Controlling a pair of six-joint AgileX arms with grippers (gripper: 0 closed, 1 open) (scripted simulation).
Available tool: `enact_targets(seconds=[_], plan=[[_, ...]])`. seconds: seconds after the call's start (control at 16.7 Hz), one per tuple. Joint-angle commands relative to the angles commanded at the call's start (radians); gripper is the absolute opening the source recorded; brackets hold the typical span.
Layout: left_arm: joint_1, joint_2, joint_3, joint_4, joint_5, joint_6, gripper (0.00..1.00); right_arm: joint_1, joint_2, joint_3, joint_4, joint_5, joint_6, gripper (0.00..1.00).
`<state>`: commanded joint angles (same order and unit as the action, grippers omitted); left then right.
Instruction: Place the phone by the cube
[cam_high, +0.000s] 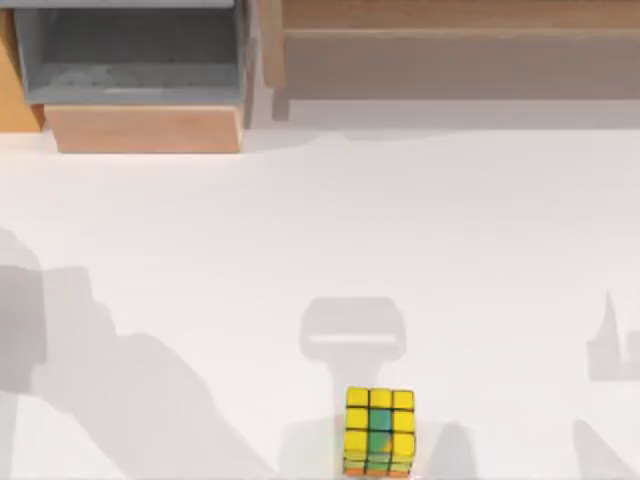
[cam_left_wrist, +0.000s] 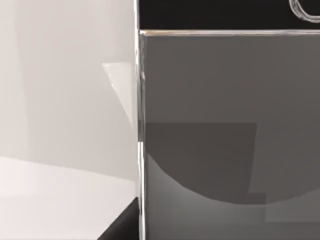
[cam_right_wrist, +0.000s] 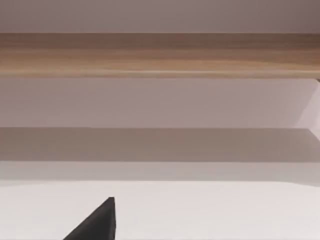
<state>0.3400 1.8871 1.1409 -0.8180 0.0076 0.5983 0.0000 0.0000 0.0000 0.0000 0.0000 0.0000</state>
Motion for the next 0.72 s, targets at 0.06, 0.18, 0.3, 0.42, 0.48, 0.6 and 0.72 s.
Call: enact_targets(seconds=[0.06,0.18,0.3,0.42,0.48,0.6,0.72], plan=[[0.0,-0.007,0.006,-0.011,0.0,0.0,0.0,0.0,0.0,0.0,0.0,0.0,0.0,1.0],[0.0,-0.009,0.008,-0.013,0.0,-0.001,0.0,0.0,0.0,0.0,0.0,0.0,0.0,1.0],[0.0,-0.004,0.005,-0.011,0.0,0.001,0.0,0.0,0.0,0.0,0.0,0.0,0.0,1.0],[-0.003,-0.013,0.013,-0.012,0.0,-0.001,0.0,0.0,0.0,0.0,0.0,0.0,0.0,1.0],[-0.01,-0.028,0.026,-0.015,0.001,-0.004,0.0,0.0,0.0,0.0,0.0,0.0,0.0,1.0],[-0.035,-0.07,0.055,-0.025,0.005,-0.017,0.0,0.0,0.0,0.0,0.0,0.0,0.0,1.0],[-0.075,-0.119,0.08,-0.038,0.011,-0.039,0.0,0.0,0.0,0.0,0.0,0.0,0.0,1.0]])
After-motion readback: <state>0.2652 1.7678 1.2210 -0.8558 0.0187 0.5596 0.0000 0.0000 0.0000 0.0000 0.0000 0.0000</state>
